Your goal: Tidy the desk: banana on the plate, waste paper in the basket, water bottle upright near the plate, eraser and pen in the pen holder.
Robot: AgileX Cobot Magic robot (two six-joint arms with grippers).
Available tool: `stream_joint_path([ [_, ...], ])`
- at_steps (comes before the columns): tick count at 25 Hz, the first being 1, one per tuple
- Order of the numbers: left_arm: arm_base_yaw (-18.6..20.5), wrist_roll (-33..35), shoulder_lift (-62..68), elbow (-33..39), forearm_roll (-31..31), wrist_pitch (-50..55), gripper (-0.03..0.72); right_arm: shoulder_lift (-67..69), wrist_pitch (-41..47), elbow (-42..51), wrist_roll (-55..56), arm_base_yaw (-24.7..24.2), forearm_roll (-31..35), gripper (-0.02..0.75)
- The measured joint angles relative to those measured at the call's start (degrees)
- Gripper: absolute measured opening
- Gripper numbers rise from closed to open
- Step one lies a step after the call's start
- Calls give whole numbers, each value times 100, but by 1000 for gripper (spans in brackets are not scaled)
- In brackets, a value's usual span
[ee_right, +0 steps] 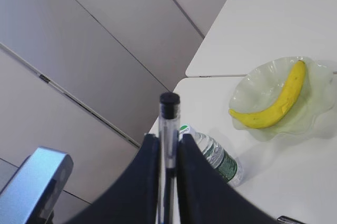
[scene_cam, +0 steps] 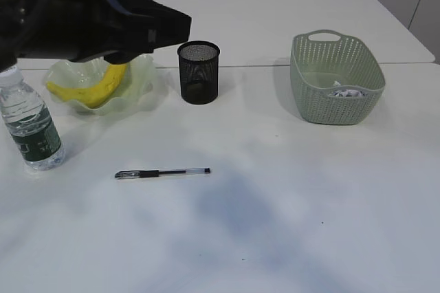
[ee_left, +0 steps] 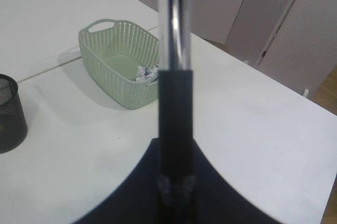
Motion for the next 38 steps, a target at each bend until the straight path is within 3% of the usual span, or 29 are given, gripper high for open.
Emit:
stream_joint_path([
  [13,0,0,0,0,95,-41,40,0,-31,0,0,0,34,71],
  [15,0,0,0,0,133,-78,39,0,-17,0,0,0,114,106],
  [20,0,8,0,0,245,-101,39,0,41,0,-13,0,265,286],
  [23,0,8,0,0,286,-104,39,0,41,0,-13,0,277,338],
  [28,0,8,0,0,414,-104,39,-12,29,0,-13,0,218,356],
  [38,0,8,-20,0,505,-85,39,-327,52,0,-13,0,-534,356],
])
